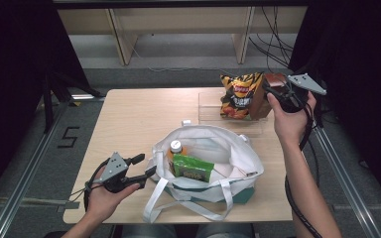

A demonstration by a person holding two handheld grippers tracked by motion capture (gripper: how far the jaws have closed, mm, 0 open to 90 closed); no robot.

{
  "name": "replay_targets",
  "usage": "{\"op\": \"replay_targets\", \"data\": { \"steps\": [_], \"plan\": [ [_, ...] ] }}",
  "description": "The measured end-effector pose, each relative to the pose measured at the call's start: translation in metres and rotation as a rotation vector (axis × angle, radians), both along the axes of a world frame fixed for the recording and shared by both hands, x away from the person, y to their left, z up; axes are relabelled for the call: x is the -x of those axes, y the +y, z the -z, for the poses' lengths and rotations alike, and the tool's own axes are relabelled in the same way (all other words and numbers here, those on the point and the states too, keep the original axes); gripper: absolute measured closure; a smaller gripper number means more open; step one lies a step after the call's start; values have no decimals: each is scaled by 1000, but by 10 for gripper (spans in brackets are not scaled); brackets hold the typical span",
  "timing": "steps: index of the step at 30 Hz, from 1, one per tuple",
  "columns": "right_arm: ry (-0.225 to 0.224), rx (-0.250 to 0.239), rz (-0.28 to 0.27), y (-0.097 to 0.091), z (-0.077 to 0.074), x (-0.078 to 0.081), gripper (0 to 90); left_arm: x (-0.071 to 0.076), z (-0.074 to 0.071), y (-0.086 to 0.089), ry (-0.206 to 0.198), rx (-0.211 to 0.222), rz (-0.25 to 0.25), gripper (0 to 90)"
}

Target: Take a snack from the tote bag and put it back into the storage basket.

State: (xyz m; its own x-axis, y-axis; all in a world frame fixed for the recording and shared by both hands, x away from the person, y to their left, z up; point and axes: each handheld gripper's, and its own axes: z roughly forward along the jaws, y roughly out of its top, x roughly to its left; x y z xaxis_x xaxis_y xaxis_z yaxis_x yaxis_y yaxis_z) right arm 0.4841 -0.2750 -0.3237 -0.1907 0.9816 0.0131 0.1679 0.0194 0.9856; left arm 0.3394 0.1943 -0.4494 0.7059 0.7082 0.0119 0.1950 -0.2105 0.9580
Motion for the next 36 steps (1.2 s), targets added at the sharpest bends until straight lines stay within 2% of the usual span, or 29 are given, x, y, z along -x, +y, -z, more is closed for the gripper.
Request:
{"op": "replay_targets", "data": {
  "steps": [3,5,10,11,14,18,24,26,27,28,31,34,36],
  "plan": [
    [-7,7,11,0,1,-2,386,0,0,0,-1,0,0,384],
    [2,-9,17,1,2,-3,387,1,0,-1,4,7,-2,384],
    [6,13,18,2,5,-7,386,0,0,0,2,4,-2,384],
    [18,-10,28,3,6,-7,386,0,0,0,1,4,-1,385],
    [6,23,29,2,9,-10,387,0,0,0,3,7,-3,385],
    [19,3,41,3,9,-12,387,0,0,0,6,9,-4,384],
    [11,22,40,2,11,-16,386,1,0,0,5,10,-5,384],
    [26,20,46,3,12,-16,386,1,0,0,5,11,-5,385],
    [14,29,45,2,13,-17,386,0,0,0,3,9,-5,385],
    [27,9,52,3,13,-17,386,0,0,0,3,9,-5,385],
    [24,26,52,1,15,-19,386,0,0,1,3,9,-5,385],
    [36,8,59,3,16,-20,386,0,0,1,3,9,-5,384],
    [27,24,54,1,18,-22,386,0,0,1,3,10,-6,385]
  ]
}}
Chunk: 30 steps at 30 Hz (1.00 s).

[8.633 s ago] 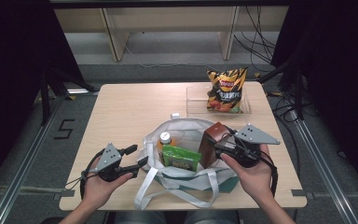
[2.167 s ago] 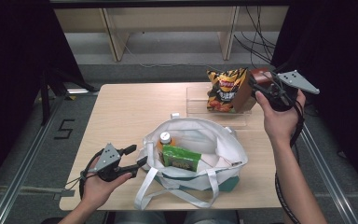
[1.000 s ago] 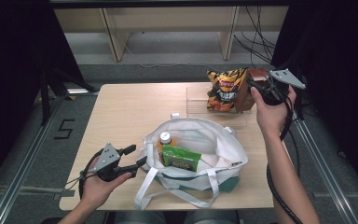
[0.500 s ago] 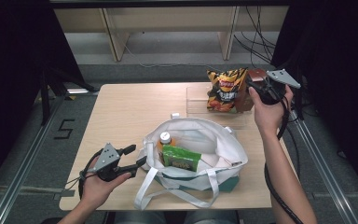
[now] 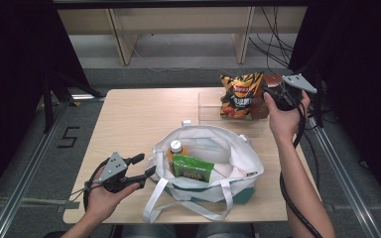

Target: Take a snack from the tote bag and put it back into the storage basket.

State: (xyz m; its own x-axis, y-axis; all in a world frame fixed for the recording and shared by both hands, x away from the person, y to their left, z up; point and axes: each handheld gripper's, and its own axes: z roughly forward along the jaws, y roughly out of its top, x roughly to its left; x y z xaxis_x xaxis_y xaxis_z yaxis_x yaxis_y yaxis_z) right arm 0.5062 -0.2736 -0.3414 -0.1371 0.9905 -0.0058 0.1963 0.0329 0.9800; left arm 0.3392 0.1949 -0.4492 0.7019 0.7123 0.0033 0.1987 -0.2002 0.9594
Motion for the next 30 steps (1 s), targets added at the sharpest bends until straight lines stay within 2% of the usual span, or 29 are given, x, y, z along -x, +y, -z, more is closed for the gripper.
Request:
{"op": "replay_targets", "data": {
  "steps": [5,6,7,11,13,16,17,24,30],
  "plan": [
    [7,-11,6,1,0,-1,386,0,0,0,0,0,0,385],
    [7,1,-3,-1,0,-2,386,0,0,0,0,0,0,385],
    [16,-14,8,0,0,-2,386,0,0,0,-1,0,0,385],
    [13,-6,12,0,2,-3,386,0,0,0,-1,-1,1,385],
    [25,-18,23,1,3,-3,386,0,0,0,-1,0,1,385],
    [33,-10,23,0,5,-4,386,0,0,0,-3,6,4,385],
    [25,-11,22,0,6,-5,386,-1,0,0,-3,7,5,385],
    [47,-1,18,-1,12,-8,384,-1,0,0,-3,7,5,385],
    [74,-21,24,-1,13,-10,382,0,0,0,1,-2,2,385]
  ]
}}
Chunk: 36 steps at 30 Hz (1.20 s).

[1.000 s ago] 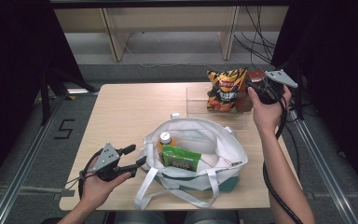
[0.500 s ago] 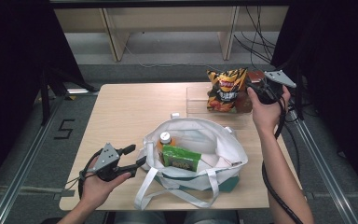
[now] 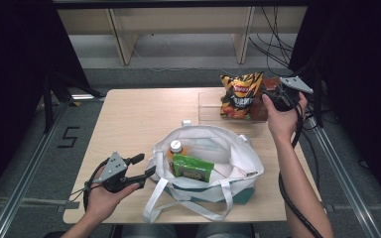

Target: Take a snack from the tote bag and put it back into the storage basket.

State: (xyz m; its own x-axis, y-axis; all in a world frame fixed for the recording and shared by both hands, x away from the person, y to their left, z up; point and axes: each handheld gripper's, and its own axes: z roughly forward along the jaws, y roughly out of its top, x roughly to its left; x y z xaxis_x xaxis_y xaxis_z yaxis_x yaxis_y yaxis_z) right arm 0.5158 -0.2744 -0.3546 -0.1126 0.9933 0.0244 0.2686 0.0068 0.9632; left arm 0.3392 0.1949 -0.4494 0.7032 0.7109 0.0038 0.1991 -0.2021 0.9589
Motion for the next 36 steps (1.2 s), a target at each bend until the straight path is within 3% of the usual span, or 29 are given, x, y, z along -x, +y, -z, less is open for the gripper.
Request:
{"op": "replay_targets", "data": {
  "steps": [6,27,36],
  "plan": [
    [-1,20,-6,-1,1,-4,381,0,0,0,0,1,-1,384],
    [48,-9,-4,-1,8,-15,378,0,0,0,4,1,1,384],
    [42,1,-9,-3,13,-17,377,0,1,0,5,0,2,384]
  ]
}}
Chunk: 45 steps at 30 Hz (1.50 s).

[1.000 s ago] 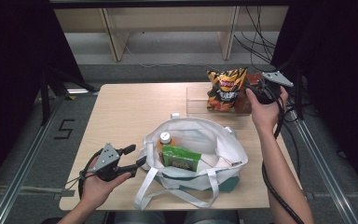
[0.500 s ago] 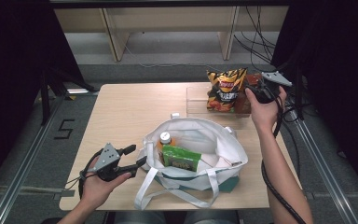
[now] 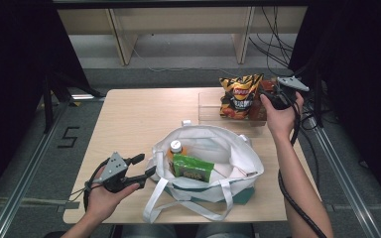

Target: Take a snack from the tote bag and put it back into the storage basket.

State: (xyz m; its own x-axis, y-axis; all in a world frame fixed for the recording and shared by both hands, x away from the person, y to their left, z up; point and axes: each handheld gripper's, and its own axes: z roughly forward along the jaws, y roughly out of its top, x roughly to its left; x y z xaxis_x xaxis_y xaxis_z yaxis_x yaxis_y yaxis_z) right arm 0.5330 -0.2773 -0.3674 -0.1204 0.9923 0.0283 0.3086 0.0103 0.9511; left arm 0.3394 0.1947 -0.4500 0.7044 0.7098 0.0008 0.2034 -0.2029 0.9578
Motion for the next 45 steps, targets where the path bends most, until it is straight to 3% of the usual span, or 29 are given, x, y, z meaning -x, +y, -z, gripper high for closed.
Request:
{"op": "replay_targets", "data": {
  "steps": [13,24,27,30,33,39,45],
  "plan": [
    [15,-9,-6,1,0,-3,377,0,1,0,-2,5,5,384],
    [-8,36,-15,3,2,-5,379,-1,1,-1,-5,3,8,384],
    [10,12,-2,5,2,-4,379,-1,1,-1,-5,4,9,384],
    [10,6,16,3,4,-5,379,0,1,-1,-1,7,7,384],
    [58,20,16,5,12,-8,379,0,0,0,1,0,2,384],
    [55,21,10,7,27,-10,377,-1,1,0,1,7,5,384],
    [60,26,6,7,26,-10,371,0,1,-1,-1,5,9,384]
  ]
}}
